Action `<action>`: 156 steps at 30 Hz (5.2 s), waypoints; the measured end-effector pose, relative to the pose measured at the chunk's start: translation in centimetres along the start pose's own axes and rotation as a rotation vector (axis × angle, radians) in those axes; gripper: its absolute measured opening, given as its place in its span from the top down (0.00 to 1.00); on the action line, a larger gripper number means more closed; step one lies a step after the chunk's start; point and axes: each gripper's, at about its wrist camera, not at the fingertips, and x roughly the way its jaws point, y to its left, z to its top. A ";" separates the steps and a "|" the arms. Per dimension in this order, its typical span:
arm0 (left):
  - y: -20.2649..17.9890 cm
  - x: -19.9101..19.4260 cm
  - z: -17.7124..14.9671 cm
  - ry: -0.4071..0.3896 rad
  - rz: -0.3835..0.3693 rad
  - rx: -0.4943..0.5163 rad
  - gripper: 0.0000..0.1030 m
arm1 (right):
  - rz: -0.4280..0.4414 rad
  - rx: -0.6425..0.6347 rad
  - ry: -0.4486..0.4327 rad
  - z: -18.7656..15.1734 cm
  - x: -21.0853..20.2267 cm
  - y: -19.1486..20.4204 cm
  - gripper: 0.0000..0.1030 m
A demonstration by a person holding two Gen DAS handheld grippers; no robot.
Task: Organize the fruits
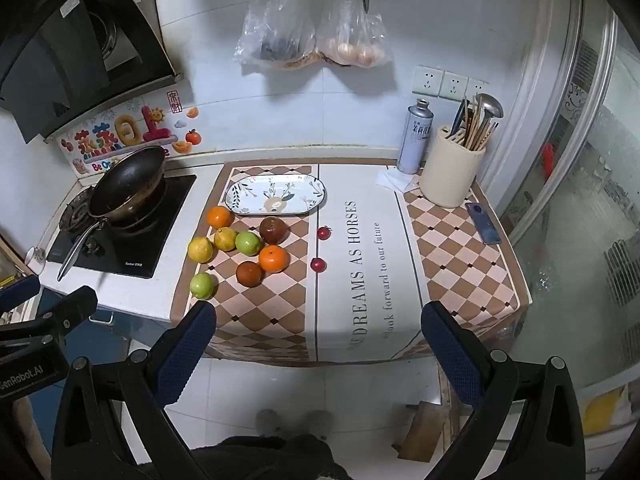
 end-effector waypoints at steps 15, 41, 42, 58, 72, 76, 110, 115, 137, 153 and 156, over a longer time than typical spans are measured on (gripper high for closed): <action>0.3 0.6 -0.5 0.001 0.000 -0.002 0.00 | 0.004 -0.003 0.017 -0.2 0.7 0.7 0.00; 0.9 1.2 0.0 0.010 0.010 -0.010 0.00 | 0.019 -0.003 0.038 0.4 1.6 1.0 0.00; 0.8 1.1 0.0 0.009 0.009 -0.009 0.00 | 0.019 -0.003 0.038 0.3 1.6 1.1 0.00; 1.1 1.1 0.0 0.002 0.011 -0.007 0.00 | 0.024 -0.003 0.037 0.2 1.5 1.4 0.00; 1.3 0.8 0.4 -0.004 0.014 -0.005 0.00 | 0.026 -0.002 0.039 0.4 1.6 1.3 0.00; 1.4 0.8 0.3 -0.004 0.013 -0.004 0.00 | 0.025 -0.002 0.039 0.3 1.6 1.4 0.00; 7.9 13.7 7.2 -0.040 0.185 -0.116 0.00 | 0.141 0.251 0.203 3.9 21.6 1.7 0.00; 7.7 22.4 10.9 0.123 0.202 -0.117 0.00 | 0.190 0.258 0.300 6.8 31.1 1.5 0.00; 4.4 49.6 17.6 0.613 0.074 -0.025 0.22 | 0.284 0.172 0.682 10.7 56.1 7.7 0.09; 3.3 49.2 16.8 0.600 0.024 0.008 0.39 | 0.270 0.132 0.711 9.5 58.2 10.1 0.32; 3.4 46.8 17.0 0.580 0.001 0.000 0.39 | 0.286 0.129 0.691 9.9 57.2 9.9 0.32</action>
